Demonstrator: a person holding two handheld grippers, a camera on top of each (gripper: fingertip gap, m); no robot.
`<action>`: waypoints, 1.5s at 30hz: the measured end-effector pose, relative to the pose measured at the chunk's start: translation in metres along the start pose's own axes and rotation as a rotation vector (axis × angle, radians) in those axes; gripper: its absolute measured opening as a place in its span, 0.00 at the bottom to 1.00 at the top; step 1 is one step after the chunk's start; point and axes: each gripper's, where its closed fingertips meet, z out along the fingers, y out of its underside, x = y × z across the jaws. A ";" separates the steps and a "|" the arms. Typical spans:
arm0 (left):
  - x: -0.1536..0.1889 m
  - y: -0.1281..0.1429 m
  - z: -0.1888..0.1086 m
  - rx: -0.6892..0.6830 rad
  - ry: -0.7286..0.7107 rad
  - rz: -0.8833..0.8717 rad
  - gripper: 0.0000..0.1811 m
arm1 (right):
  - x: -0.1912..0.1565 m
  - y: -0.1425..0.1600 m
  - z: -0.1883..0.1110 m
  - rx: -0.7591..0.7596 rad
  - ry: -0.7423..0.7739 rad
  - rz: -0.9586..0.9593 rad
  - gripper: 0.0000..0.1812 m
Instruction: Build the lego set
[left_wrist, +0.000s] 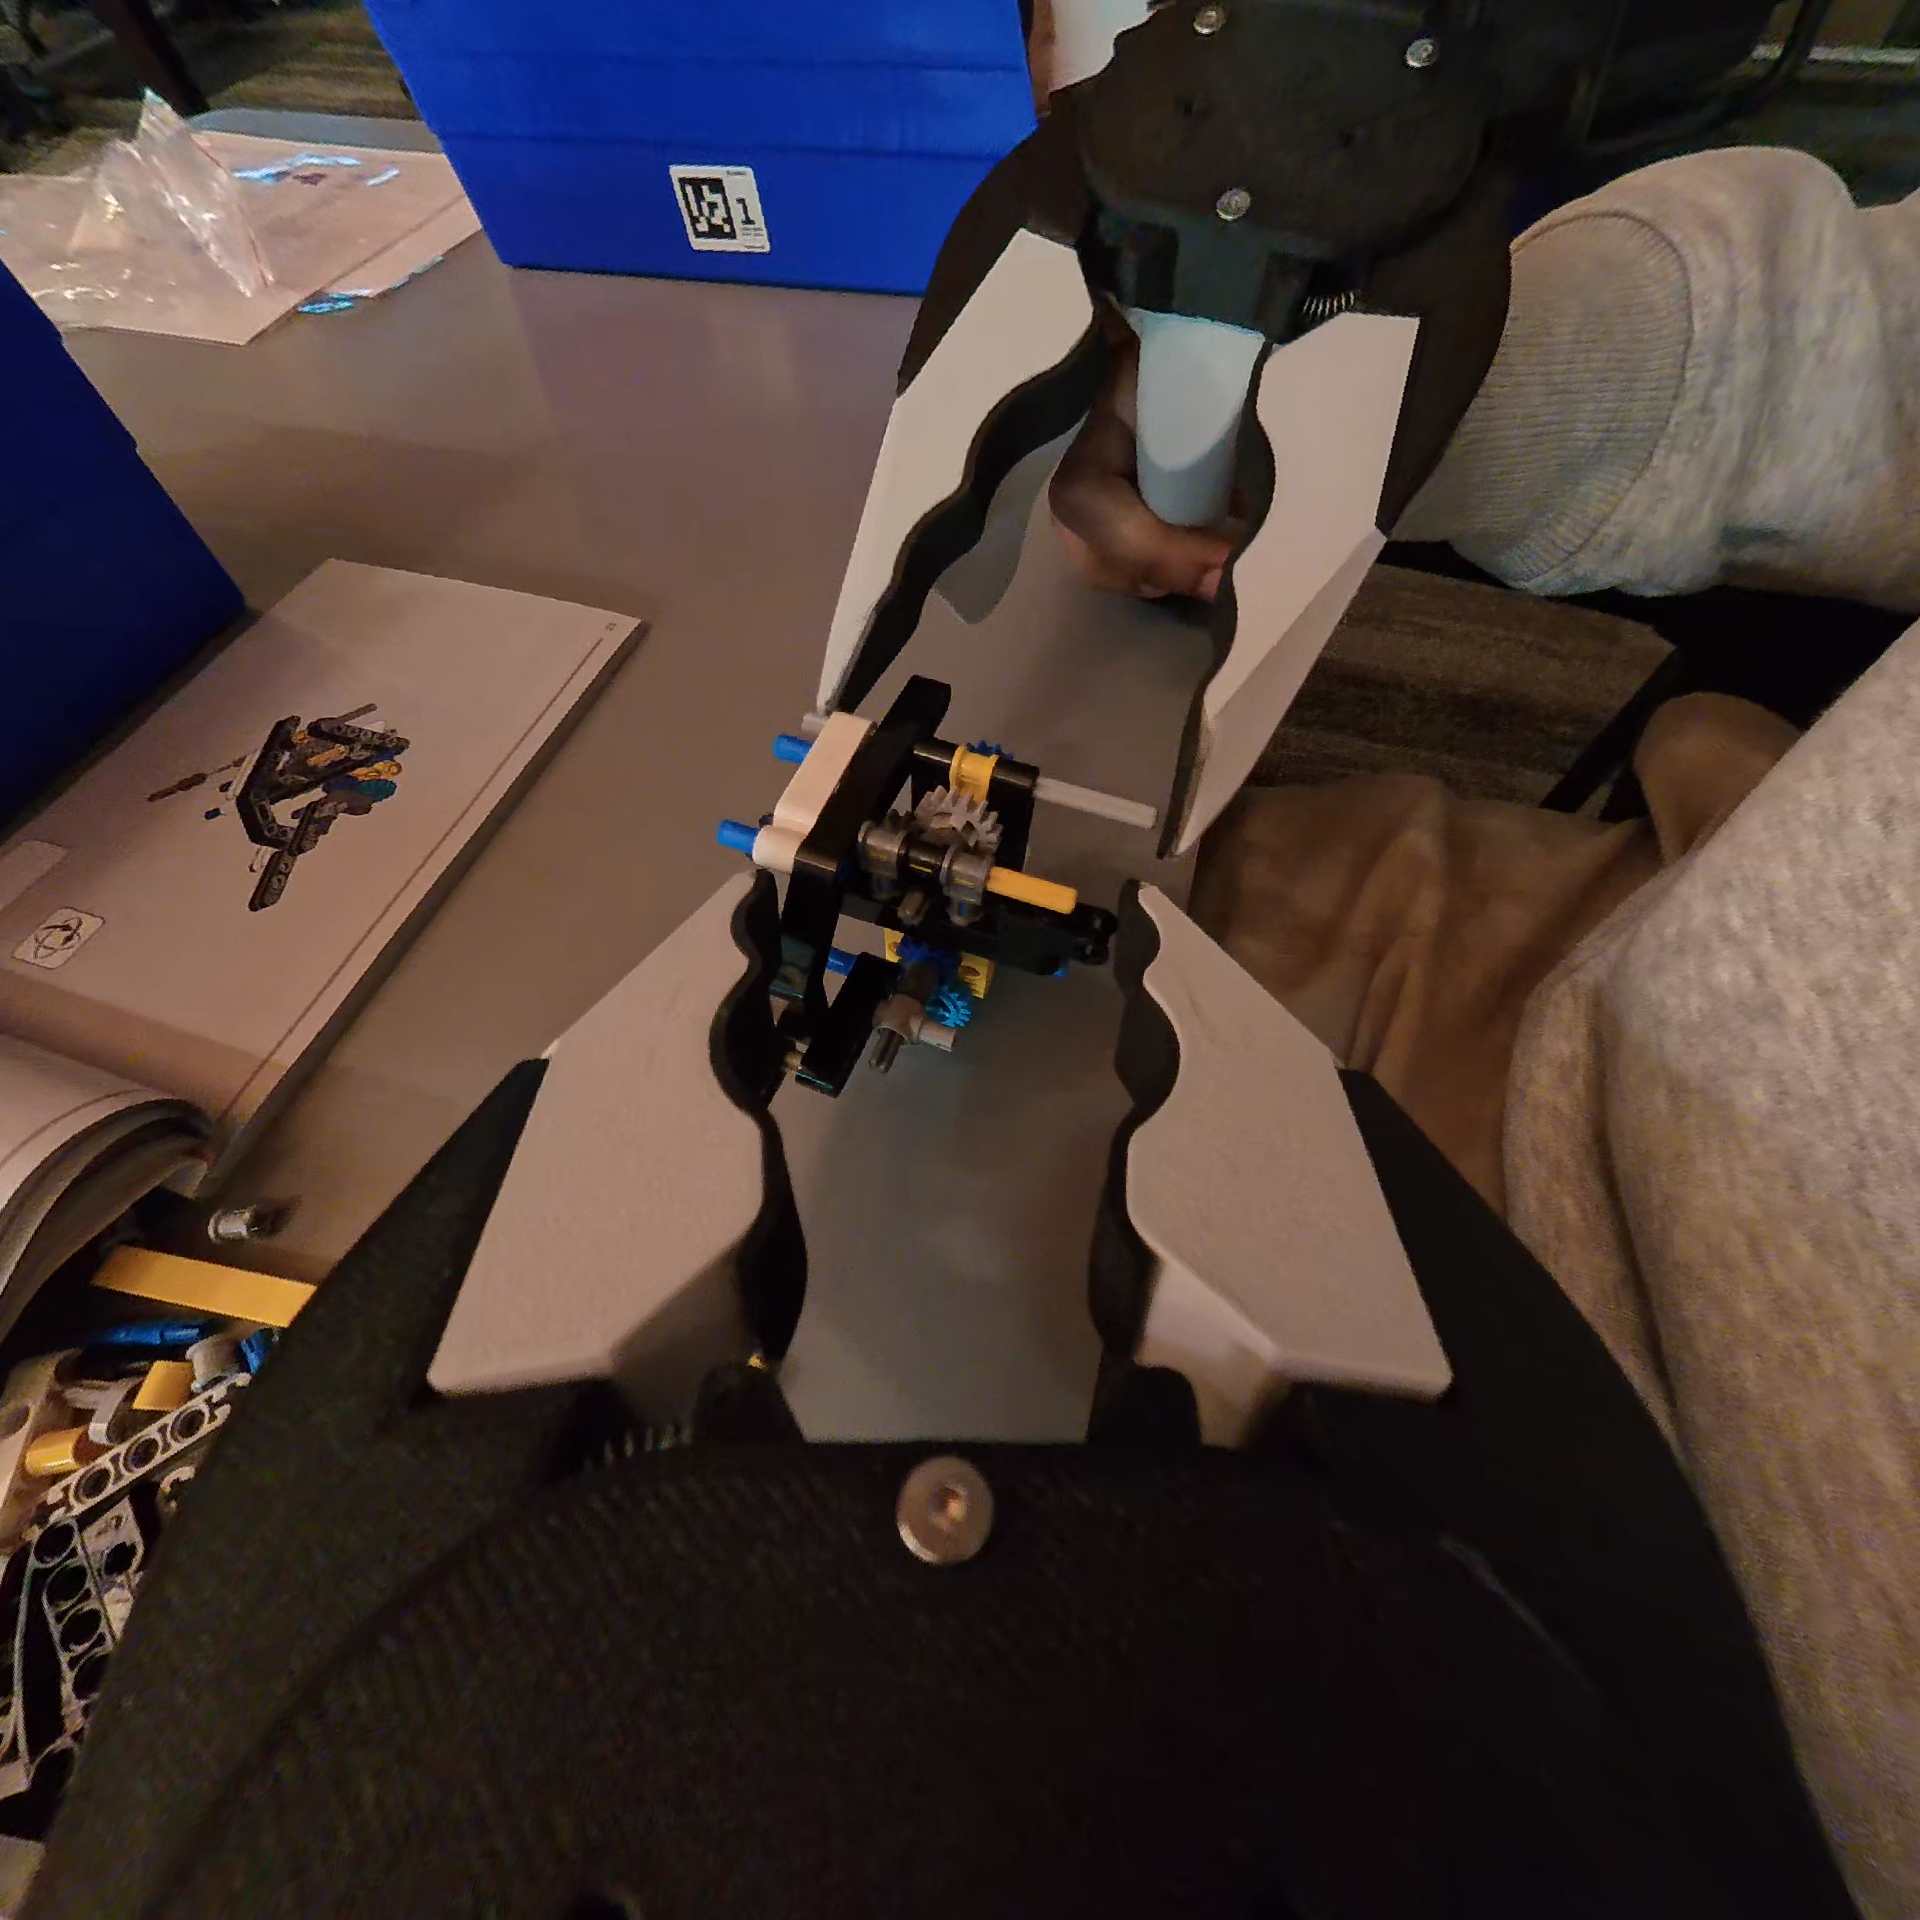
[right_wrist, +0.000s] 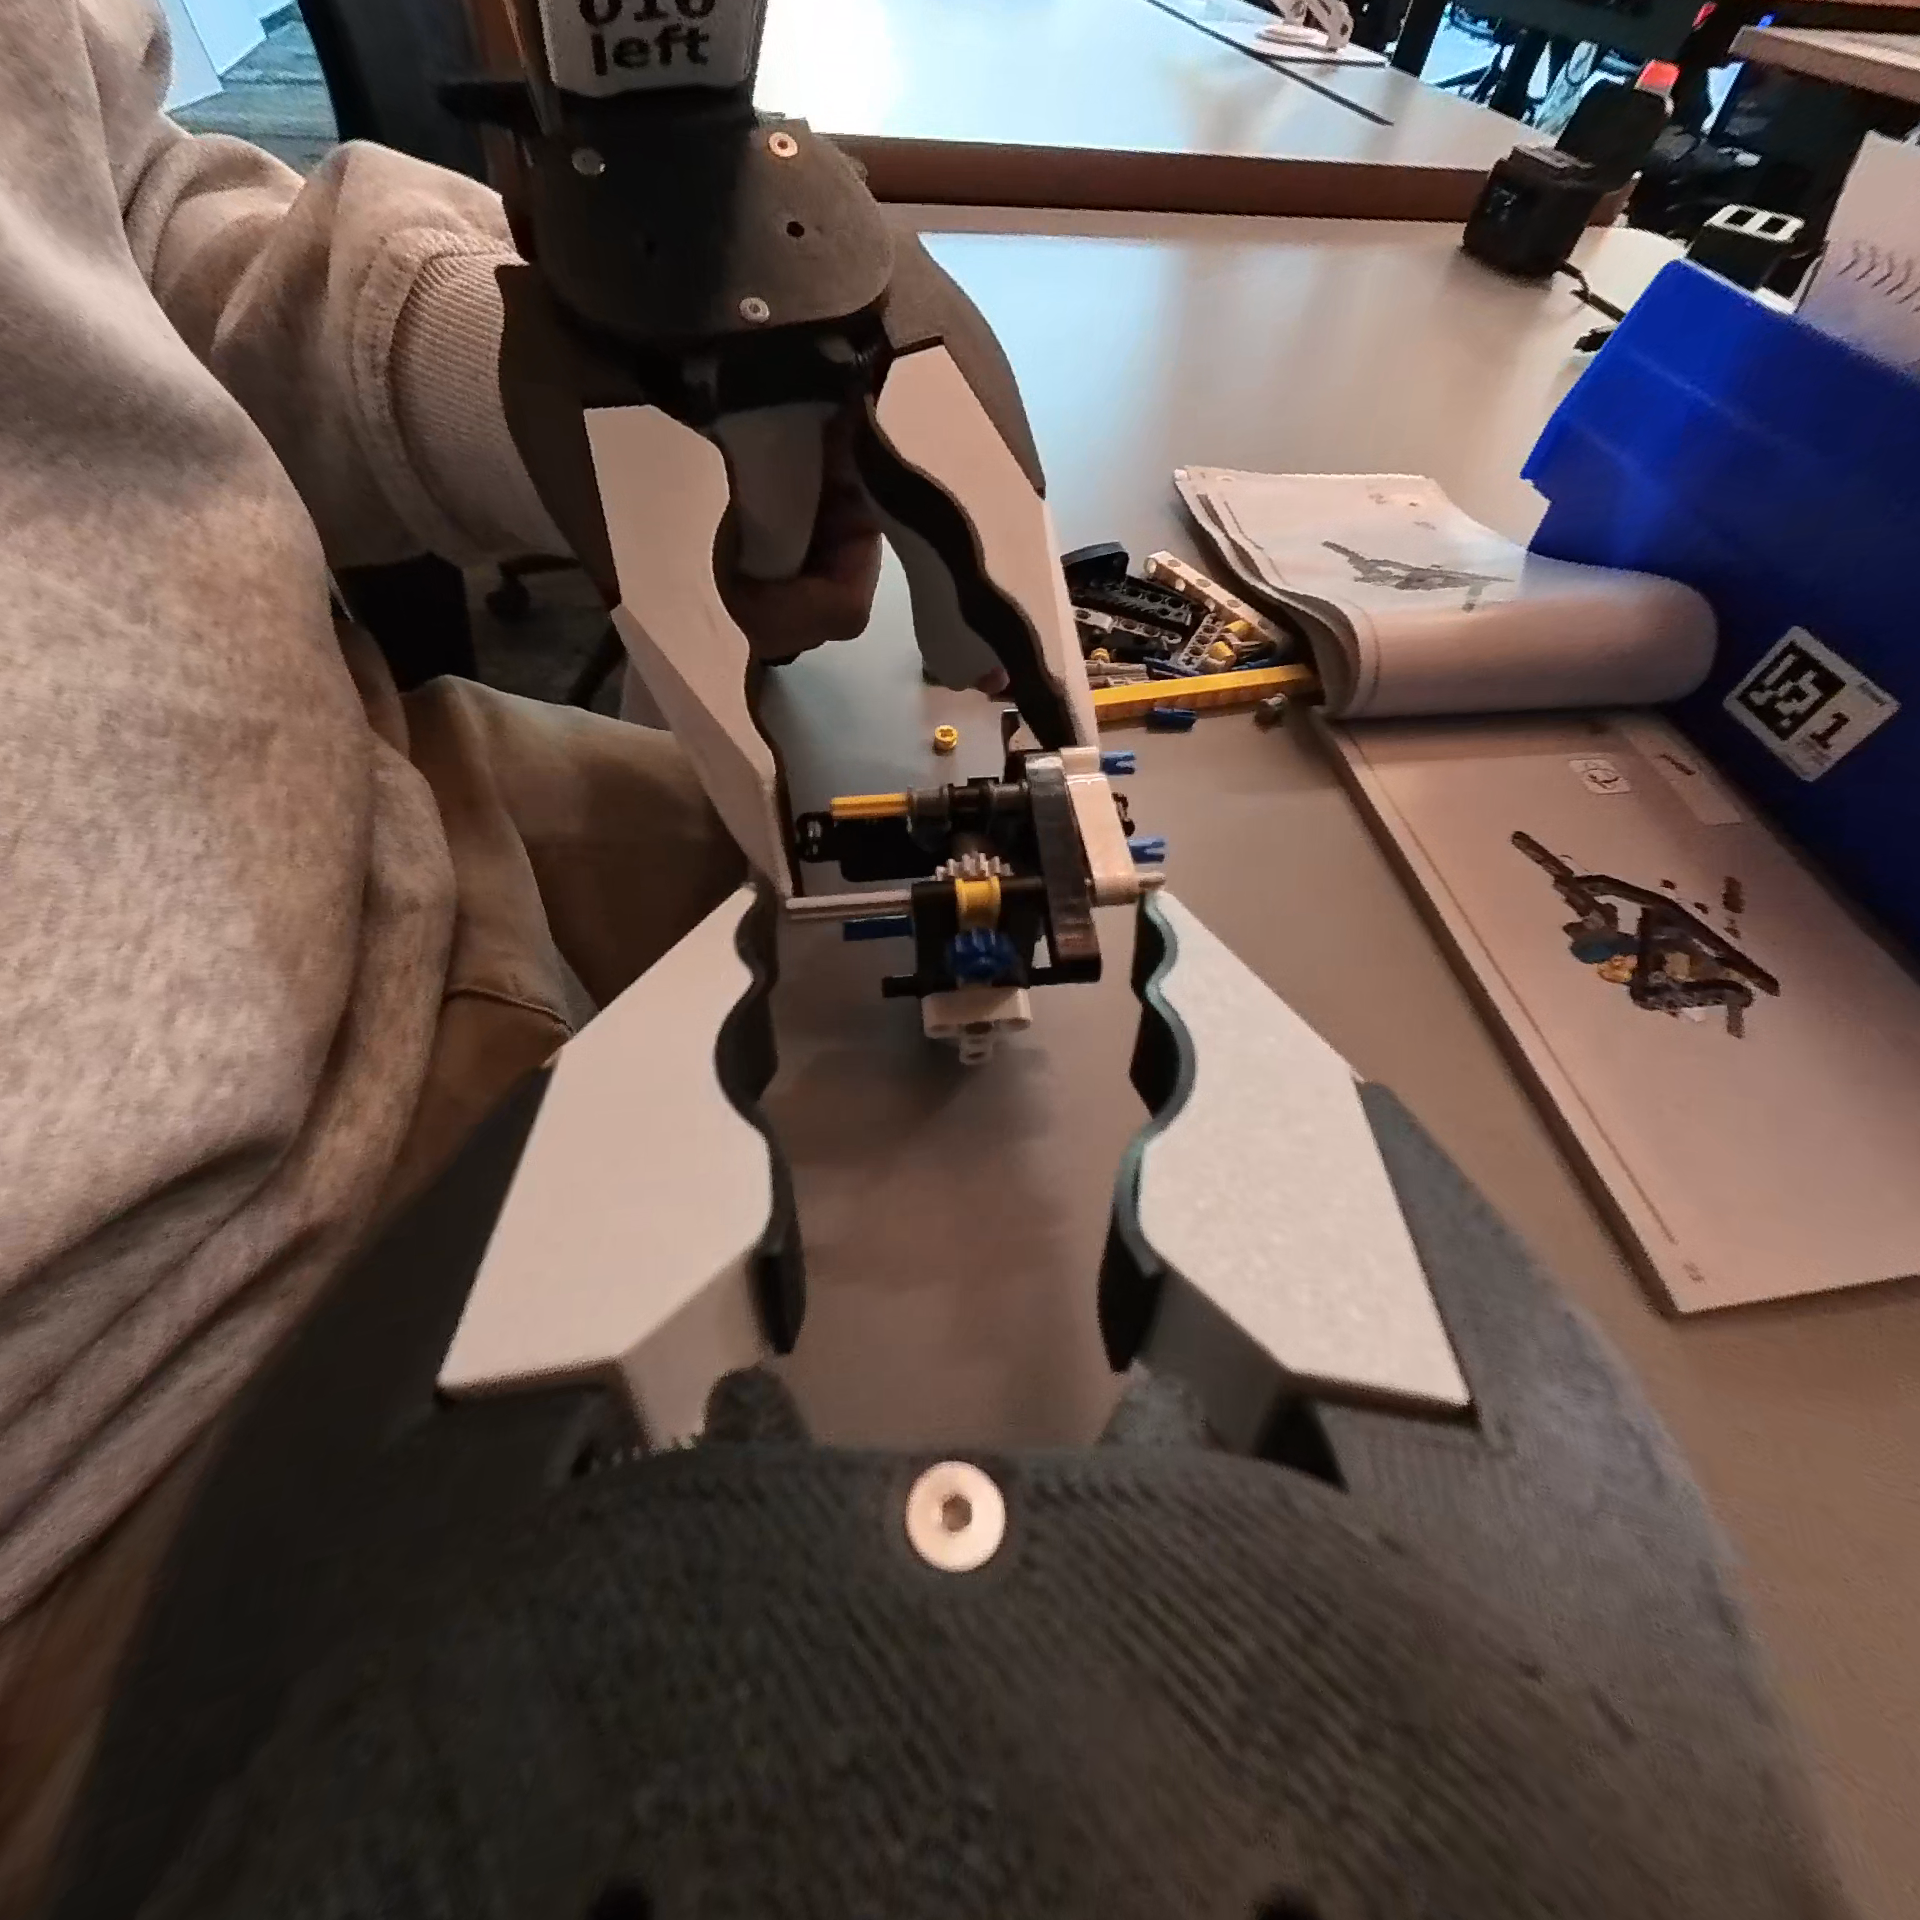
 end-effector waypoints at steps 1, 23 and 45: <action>0.000 0.000 0.000 0.000 0.000 0.001 0.35 | 0.000 0.000 0.000 -0.003 0.003 -0.001 0.39; 0.001 0.001 0.000 -0.004 -0.004 0.011 0.35 | 0.000 -0.001 0.003 -0.007 0.034 -0.002 0.36; 0.001 0.000 -0.001 -0.005 -0.009 0.008 0.34 | -0.001 -0.002 0.004 -0.007 0.040 0.002 0.35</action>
